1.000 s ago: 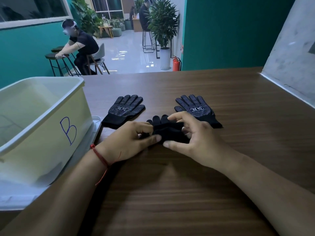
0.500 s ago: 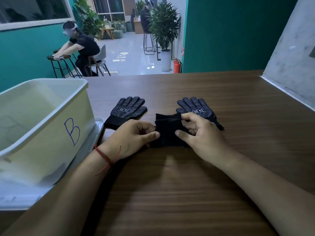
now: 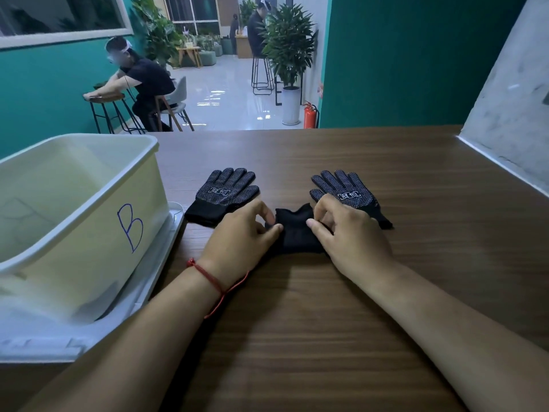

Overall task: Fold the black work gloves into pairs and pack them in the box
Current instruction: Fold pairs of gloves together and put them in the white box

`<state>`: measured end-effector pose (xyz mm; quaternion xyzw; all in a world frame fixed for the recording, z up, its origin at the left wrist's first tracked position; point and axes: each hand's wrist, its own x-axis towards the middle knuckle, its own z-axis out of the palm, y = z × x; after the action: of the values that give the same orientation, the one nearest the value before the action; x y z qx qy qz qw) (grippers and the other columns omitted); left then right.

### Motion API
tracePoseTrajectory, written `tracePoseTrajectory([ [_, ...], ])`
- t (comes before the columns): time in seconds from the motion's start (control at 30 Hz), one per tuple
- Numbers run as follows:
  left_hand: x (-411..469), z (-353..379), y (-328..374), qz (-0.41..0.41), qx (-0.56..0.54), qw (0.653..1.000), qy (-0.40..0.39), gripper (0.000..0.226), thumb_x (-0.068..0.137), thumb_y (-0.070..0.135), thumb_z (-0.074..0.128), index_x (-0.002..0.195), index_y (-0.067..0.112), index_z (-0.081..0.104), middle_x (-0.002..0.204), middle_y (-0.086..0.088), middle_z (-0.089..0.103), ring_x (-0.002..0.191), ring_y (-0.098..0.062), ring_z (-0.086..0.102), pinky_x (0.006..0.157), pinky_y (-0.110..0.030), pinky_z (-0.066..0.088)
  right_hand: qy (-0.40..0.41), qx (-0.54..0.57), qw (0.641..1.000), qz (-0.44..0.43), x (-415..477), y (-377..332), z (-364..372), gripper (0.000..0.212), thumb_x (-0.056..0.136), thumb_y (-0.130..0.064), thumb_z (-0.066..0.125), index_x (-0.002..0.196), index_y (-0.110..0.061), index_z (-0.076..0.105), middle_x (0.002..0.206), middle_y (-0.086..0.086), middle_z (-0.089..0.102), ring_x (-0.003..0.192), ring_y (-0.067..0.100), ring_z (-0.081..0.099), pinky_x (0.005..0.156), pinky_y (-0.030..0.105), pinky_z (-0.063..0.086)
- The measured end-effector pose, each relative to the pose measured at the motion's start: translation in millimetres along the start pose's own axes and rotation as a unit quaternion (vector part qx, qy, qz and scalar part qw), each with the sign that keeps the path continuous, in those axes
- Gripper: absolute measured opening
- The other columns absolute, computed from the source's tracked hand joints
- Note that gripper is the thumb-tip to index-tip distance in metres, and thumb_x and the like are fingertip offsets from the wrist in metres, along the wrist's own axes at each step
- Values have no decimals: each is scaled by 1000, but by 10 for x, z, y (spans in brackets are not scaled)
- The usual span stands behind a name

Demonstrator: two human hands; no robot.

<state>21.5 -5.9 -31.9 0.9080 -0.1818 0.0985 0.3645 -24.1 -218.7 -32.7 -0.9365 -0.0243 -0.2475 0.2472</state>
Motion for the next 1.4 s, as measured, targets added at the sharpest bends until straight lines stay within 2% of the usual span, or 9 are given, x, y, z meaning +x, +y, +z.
tracePoseTrajectory([
  [0.2, 2, 18, -31, 54, 39, 998, 4, 6, 99, 39, 67, 100, 36, 63, 60, 10, 62, 59, -10, 60, 68, -38, 56, -26, -53, 998, -31, -21, -4, 70, 16, 101, -42, 61, 117, -41, 59, 109, -11, 61, 100, 25, 71, 74, 44, 59],
  [0.37, -6, 20, -22, 86, 141, 986, -10, 33, 101, 43, 50, 127, 41, 69, 106, 9, 79, 99, -20, 72, 84, -39, 59, -32, -83, 995, -50, -18, 19, 80, 28, 104, -30, 61, 126, -41, 74, 124, -17, 63, 112, 23, 58, 82, 44, 56],
  [0.6, -31, -26, 3, 102, 164, 981, 14, 32, 103, 42, 49, 129, 39, 67, 107, 8, 76, 103, -23, 70, 83, -39, 57, -101, -121, 987, -33, -19, 8, 37, 42, 109, -32, 44, 146, -44, 59, 148, -23, 56, 129, 19, 51, 101, 47, 44],
  [0.73, -47, -118, 71, 238, 158, 957, -45, 31, 96, 52, 60, 119, 34, 68, 107, 13, 60, 104, -17, 57, 90, -35, 50, -120, -123, 985, -30, -9, 11, 24, 43, 109, -33, 42, 148, -44, 57, 151, -23, 53, 134, 17, 47, 105, 47, 42],
  [0.93, 0, -10, 23, 270, 197, 941, -62, 24, 98, 47, 61, 117, 36, 70, 116, 13, 64, 109, -18, 60, 95, -39, 50, -32, -27, 993, -111, -6, 6, -39, 35, 103, -20, 60, 134, -29, 71, 139, -12, 64, 129, 20, 56, 105, 46, 49],
  [1.07, 9, -43, -15, 289, 187, 938, -36, 25, 101, 44, 59, 121, 33, 70, 113, 12, 65, 108, -18, 59, 91, -37, 50, -140, 64, 979, -136, -72, -95, -192, 51, 94, -42, 74, 143, -36, 59, 130, -16, 68, 122, 3, 60, 105, 26, 47],
  [1.2, 9, -78, 40, 279, 196, 940, -25, 29, 104, 45, 53, 119, 27, 70, 111, 10, 71, 106, -18, 64, 92, -38, 52, -103, 67, 986, -112, -59, -33, -141, 42, 90, -34, 80, 129, -37, 64, 116, -17, 75, 99, -6, 67, 94, 34, 56],
  [1.3, -23, -98, 112, 268, 114, 956, -7, 21, 105, 39, 58, 116, 26, 70, 106, 11, 74, 99, -13, 68, 89, -34, 53, -67, 134, 985, -82, -40, 5, -152, 27, 89, -29, 83, 114, -36, 73, 102, -18, 79, 99, 0, 74, 88, 34, 60],
  [1.4, -61, -111, 157, 170, -66, 983, 24, 10, 100, 30, 71, 107, 24, 73, 94, 12, 75, 87, -6, 71, 82, -32, 57, -43, 226, 973, -21, -76, -4, -171, 14, 91, -25, 85, 102, -30, 78, 88, -18, 79, 83, -2, 74, 72, 18, 53],
])
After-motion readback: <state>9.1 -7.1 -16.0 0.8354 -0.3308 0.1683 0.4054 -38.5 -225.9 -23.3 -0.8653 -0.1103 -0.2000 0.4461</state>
